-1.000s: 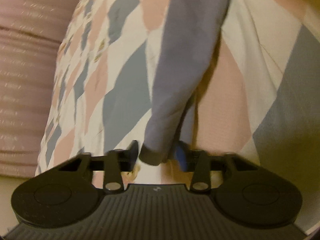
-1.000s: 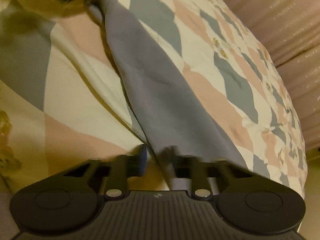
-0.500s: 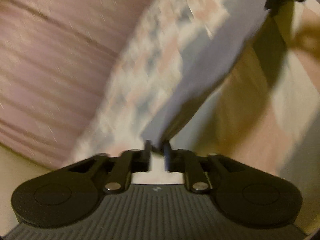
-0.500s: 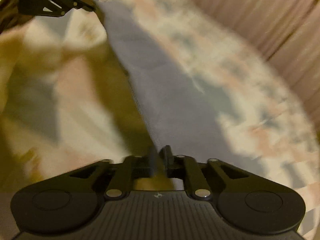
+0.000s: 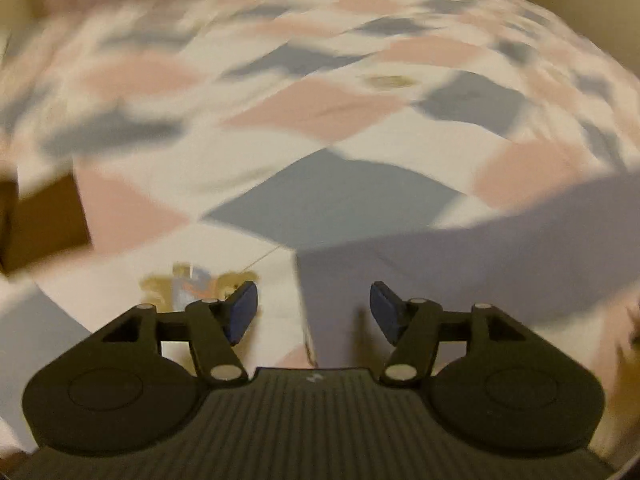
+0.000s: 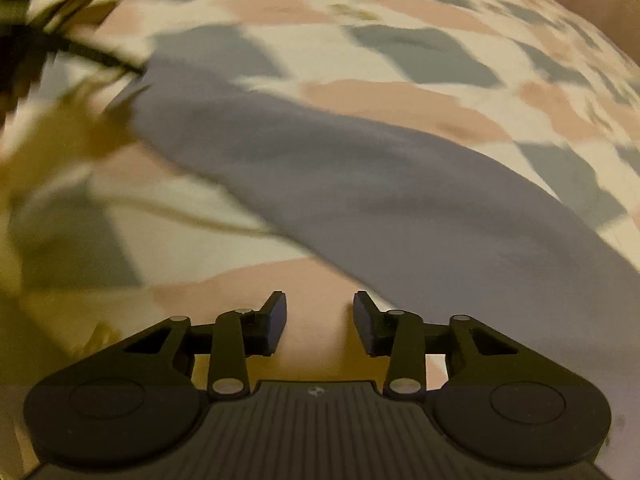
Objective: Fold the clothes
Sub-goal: 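Pull the trouser legs straight across the bed and open both grippers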
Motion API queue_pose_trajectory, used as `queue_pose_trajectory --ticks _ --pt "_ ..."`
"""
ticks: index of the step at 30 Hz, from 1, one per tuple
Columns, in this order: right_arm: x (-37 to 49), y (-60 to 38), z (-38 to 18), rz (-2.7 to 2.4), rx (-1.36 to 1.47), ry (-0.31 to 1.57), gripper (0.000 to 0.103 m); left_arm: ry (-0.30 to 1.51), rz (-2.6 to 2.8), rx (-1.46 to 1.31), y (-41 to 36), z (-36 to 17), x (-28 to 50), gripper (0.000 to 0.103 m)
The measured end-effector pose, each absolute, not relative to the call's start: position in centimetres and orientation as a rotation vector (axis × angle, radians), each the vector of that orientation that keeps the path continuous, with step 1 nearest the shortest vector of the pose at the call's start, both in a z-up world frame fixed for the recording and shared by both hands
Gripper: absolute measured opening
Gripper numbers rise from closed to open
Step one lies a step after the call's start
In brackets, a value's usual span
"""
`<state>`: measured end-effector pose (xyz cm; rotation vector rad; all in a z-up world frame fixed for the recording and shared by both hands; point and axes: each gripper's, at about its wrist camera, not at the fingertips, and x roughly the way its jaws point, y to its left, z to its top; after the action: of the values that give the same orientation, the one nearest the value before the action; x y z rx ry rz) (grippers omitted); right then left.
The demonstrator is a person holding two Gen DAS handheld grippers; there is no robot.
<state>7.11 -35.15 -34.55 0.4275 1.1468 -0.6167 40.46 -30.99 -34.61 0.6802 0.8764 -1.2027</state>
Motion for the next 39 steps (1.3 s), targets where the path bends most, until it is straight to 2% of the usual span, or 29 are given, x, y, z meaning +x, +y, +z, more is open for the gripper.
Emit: queue_pose_trajectory --ticks 1,2,3,4,6,8,12,15,17,22,25,28,33,35,36,39 --pt "6.4 -35.7 -34.6 -0.650 0.467 1.137 0.041 0.937 -1.175 0.645 -31.5 -35.5 41.2 0.039" --pt "5.9 -36.4 -34.6 -0.681 0.507 1.132 0.041 0.997 -1.147 0.609 -32.1 -36.4 41.9 0.014" --pt "5.1 -37.0 -34.6 -0.711 0.545 1.126 0.041 0.977 -1.146 0.639 -32.4 -36.8 41.6 0.001" --pt "4.5 -37.4 -34.6 -0.737 0.570 1.120 0.040 0.955 -1.145 0.670 -32.8 -37.3 41.2 0.001" --pt "3.1 -38.1 -34.5 -0.800 0.586 1.113 0.041 0.769 -1.147 0.832 -32.7 -37.0 39.1 0.003" --pt "1.9 -38.9 -34.5 -0.844 0.607 1.099 0.041 0.664 -1.022 0.937 -32.2 -37.8 39.0 0.001" --pt "0.0 -40.8 -34.4 -0.910 0.652 1.014 0.041 0.697 -0.921 0.840 -30.5 -35.5 40.6 0.000" --pt "0.0 -42.7 -34.6 -0.936 0.686 0.946 0.041 0.669 -1.143 0.772 -30.7 -32.8 35.9 0.001" --pt "0.5 -44.0 -35.2 -0.948 0.722 0.909 0.041 0.647 -1.339 0.780 -31.7 -32.5 31.2 0.009" --pt "0.6 -46.0 -36.3 -0.965 0.826 0.887 0.040 0.668 -1.564 0.861 -35.7 -37.1 23.3 0.013" --pt "-1.7 -45.1 -35.8 -0.972 0.838 0.882 0.040 0.669 -1.480 0.911 -36.6 -39.6 24.3 0.012" --pt "-5.4 -43.9 -35.4 -1.010 0.849 0.910 0.040 0.731 -1.412 0.872 -35.6 -39.6 28.4 0.010" --pt "-12.4 -41.1 -33.8 -1.104 0.910 0.905 0.040 0.667 -1.213 0.984 -32.5 -37.3 32.5 0.010" --pt "-14.2 -40.1 -33.1 -1.114 0.924 0.905 0.040 0.647 -1.099 1.015 -31.5 -36.3 33.4 0.026" --pt "-15.0 -39.6 -32.8 -1.115 0.929 0.910 0.040 0.671 -1.086 0.990 -30.5 -35.4 31.9 0.028" --pt "-17.0 -38.9 -31.8 -1.088 0.935 0.934 0.040 0.742 -1.049 0.912 -27.7 -32.8 27.1 0.025"
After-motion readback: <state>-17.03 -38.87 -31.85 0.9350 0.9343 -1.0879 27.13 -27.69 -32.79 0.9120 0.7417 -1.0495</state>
